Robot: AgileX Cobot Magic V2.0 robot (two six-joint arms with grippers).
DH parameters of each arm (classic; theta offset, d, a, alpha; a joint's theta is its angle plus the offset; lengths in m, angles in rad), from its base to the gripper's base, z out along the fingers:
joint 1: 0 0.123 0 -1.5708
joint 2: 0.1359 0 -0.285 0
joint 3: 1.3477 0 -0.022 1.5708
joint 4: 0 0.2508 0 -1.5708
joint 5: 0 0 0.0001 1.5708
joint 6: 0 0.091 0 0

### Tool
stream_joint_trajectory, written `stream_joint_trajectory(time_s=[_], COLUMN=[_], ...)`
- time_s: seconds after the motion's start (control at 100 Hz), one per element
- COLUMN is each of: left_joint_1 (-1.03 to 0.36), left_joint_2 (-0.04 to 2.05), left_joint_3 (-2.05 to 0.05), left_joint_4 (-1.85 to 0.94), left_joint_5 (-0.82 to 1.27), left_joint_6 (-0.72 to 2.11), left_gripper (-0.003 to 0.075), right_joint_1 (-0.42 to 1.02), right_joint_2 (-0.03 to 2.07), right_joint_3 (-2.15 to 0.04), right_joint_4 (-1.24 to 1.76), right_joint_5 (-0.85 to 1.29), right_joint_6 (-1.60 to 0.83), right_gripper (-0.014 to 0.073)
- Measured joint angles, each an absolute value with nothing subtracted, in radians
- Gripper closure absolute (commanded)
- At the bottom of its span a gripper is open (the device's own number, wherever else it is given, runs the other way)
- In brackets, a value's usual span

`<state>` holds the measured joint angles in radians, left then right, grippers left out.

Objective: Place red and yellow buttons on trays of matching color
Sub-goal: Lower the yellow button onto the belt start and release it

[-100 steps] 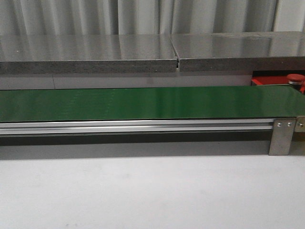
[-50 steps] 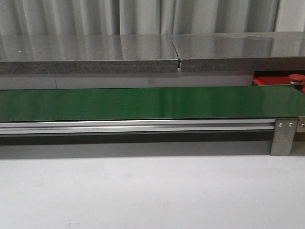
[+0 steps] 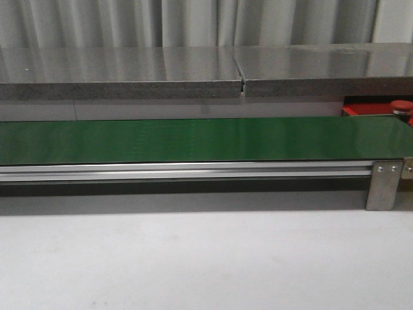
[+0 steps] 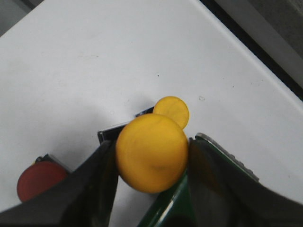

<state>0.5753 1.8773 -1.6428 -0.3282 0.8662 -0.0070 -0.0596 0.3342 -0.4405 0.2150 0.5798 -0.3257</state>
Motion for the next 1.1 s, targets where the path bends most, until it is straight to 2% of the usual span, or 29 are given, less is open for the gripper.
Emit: stream_joint_trajectory(time_s=[0.19,0.35,0.59,0.78,0.92,1.04,1.1], left_joint_1=[0.551,0.499,0.406,0.387,0.387,0.387,0.387], left_joint_2=[1.744,1.722,1.722,1.722,1.722,1.722,1.722], left_joint_3=[-1.476,-1.398,-1.368,-1.368,-1.367,-1.365,-1.365], left_joint_4=[-0.349,-0.356,-0.360,-0.363,-0.363,-0.363,-0.364], left_joint_5=[0.833,0.824,0.803,0.794,0.792,0.792,0.792], left_joint_6=[0.054,0.067,0.092,0.094,0.094,0.094,0.094], left_gripper=[0.0480,0.0480,0.0480,0.0472,0.0398,0.0260,0.0225], right_joint_1=[-0.060,-0.060,-0.060,-0.060,-0.060,-0.060,-0.060], right_joint_2=[0.334,0.334,0.334,0.334,0.334,0.334,0.334], right_joint_3=[-0.441,-0.441,-0.441,-0.441,-0.441,-0.441,-0.441], right_joint_4=[0.215,0.215,0.215,0.215,0.215,0.215,0.215], right_joint_5=[0.580,0.580,0.580,0.580,0.580,0.580,0.580], right_joint_6=[-0.326,-0.326,-0.326,-0.326,-0.326,-0.326,-0.326], right_gripper=[0.0662,0.0662,0.0662,0.0662,0.0662,0.0662,0.0662])
